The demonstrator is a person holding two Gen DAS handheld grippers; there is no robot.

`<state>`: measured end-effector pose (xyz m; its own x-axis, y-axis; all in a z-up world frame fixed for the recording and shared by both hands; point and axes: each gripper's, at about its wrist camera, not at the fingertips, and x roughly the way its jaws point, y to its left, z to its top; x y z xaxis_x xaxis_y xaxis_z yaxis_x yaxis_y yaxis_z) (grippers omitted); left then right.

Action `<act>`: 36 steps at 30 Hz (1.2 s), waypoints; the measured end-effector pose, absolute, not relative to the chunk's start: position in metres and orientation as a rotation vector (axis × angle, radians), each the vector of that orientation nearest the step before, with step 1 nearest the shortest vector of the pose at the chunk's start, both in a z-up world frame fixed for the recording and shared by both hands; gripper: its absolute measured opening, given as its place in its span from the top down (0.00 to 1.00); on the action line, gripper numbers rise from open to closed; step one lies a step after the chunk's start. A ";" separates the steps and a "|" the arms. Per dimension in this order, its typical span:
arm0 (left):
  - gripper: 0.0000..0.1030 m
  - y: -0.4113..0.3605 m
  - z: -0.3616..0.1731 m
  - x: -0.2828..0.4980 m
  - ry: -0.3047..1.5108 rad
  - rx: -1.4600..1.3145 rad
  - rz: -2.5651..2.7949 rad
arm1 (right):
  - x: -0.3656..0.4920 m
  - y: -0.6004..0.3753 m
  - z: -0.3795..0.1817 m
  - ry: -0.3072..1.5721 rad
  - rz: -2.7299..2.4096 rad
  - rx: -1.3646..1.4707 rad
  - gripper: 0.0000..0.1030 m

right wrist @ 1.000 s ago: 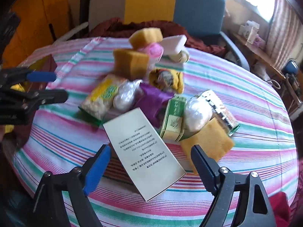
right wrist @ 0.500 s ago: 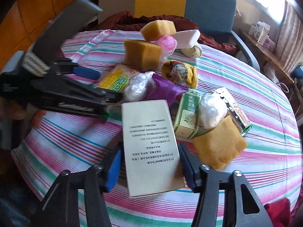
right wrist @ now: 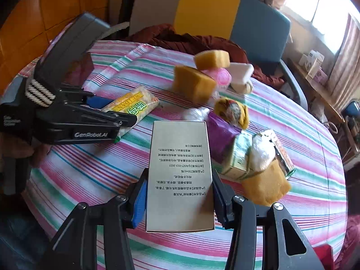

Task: Organize objects
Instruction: 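Grasp the WEIDAN snack bag with the left tool while the right tool grasps the white box, then carry the snack bag and white box over the gold tray with both tools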

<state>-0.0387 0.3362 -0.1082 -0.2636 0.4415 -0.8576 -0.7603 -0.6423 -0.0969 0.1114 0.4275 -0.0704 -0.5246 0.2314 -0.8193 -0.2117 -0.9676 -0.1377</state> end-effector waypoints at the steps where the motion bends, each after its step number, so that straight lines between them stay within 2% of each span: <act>1: 0.59 0.332 -0.105 -0.040 0.420 -1.195 1.981 | 0.111 0.425 -0.069 -0.033 2.542 -1.365 0.51; 23: 0.61 0.260 -0.042 -0.025 0.288 -1.083 2.109 | 0.110 0.391 -0.043 -0.060 2.608 -1.253 0.51; 36: 0.61 0.206 -0.025 -0.031 0.191 -1.076 2.201 | 0.101 0.363 -0.028 -0.094 2.637 -1.223 0.51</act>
<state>-0.0308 0.2059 -0.0248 -0.4349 0.5059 -0.7449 -0.6265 -0.7642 -0.1532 0.1013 0.3634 -0.0281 -0.6240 0.2360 -0.7449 -0.1824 -0.9710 -0.1548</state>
